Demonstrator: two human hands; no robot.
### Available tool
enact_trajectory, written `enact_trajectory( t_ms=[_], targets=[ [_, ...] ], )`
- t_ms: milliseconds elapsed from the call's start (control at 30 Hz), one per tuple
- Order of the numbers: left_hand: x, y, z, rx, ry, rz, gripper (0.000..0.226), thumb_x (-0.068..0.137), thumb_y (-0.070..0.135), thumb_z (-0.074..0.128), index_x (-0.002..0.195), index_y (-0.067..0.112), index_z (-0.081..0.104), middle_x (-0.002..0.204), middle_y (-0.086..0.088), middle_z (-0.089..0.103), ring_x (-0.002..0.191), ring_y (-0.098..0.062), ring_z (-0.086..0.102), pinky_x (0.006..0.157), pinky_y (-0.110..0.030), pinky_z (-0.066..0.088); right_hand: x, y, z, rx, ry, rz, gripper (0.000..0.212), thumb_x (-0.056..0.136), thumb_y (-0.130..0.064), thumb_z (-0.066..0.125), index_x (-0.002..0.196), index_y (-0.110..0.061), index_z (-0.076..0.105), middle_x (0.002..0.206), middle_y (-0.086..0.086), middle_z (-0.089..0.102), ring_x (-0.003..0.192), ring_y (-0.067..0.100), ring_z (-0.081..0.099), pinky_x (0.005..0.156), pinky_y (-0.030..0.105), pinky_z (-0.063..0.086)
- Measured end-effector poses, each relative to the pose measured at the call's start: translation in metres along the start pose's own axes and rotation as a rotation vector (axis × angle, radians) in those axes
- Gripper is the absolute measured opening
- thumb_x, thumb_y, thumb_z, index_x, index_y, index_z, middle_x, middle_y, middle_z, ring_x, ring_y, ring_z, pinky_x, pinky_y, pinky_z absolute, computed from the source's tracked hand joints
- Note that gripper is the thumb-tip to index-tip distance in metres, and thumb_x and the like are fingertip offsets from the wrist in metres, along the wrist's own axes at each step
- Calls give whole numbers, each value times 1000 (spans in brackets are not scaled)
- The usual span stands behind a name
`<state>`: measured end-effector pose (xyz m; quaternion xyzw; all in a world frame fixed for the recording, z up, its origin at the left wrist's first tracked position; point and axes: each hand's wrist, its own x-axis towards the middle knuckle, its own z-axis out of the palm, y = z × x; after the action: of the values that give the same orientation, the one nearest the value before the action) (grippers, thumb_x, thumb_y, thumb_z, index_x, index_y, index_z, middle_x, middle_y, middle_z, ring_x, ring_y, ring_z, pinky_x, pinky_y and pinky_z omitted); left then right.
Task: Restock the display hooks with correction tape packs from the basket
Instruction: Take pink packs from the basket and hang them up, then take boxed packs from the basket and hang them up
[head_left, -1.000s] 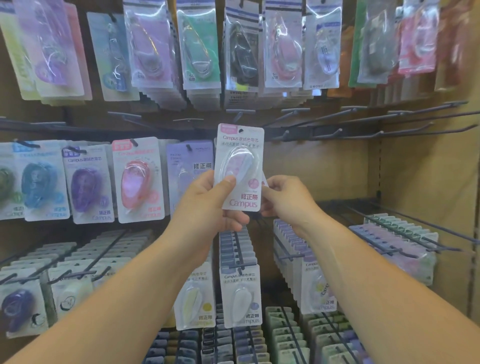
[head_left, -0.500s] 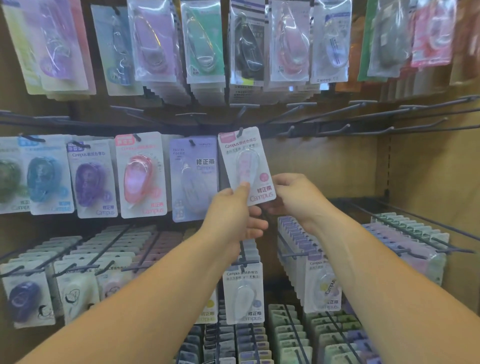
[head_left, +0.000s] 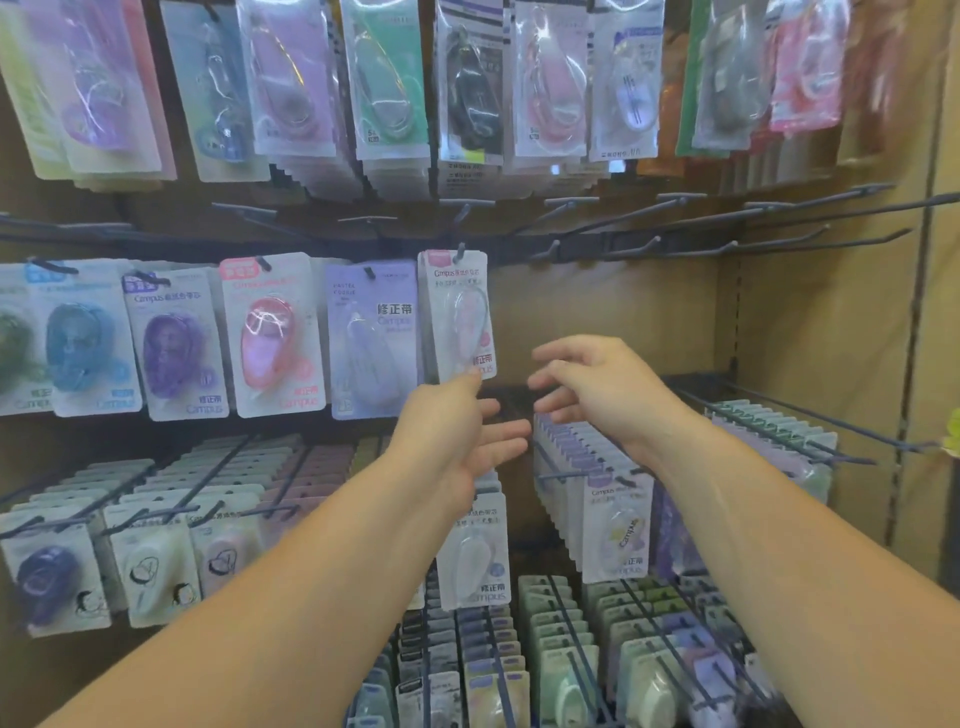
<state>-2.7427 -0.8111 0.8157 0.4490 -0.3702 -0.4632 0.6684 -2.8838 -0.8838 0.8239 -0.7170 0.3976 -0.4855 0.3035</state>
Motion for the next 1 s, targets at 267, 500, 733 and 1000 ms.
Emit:
enact_trajectory(
  t_ms=[267, 500, 733, 1000],
  targets=[
    [-76, -16, -29, 240, -167, 213, 53, 108, 20, 58, 157, 16, 39, 120, 0, 67, 103, -22, 73, 90, -37, 60, -126, 9, -44, -156, 53, 18, 6, 98, -22, 68, 102, -23, 72, 95, 3, 76, 72, 9, 72, 61, 23, 57],
    [-127, -123, -61, 825, -402, 445, 40, 102, 32, 65, 140, 31, 53, 123, 15, 61, 107, -9, 62, 86, -25, 47, -262, 68, -77, -433, -65, 385, 17, 95, -35, 70, 106, -22, 72, 96, 0, 72, 79, 10, 66, 71, 27, 52],
    [-184, -251, -82, 1415, -773, 401, 64, 91, 58, 59, 143, 20, 57, 135, -5, 57, 123, -33, 57, 104, -41, 46, -370, 139, -98, -615, -292, 640, 27, 89, -35, 78, 110, -19, 72, 98, -3, 72, 92, 18, 69, 80, 26, 52],
    [-211, -308, -71, 1587, -773, 434, 65, 80, 63, 53, 120, 15, 71, 115, -8, 67, 100, -36, 66, 88, -47, 59, -408, 230, -134, -598, -484, 722, 31, 92, -36, 74, 119, -21, 68, 103, -6, 69, 99, 18, 68, 84, 22, 48]
  ],
)
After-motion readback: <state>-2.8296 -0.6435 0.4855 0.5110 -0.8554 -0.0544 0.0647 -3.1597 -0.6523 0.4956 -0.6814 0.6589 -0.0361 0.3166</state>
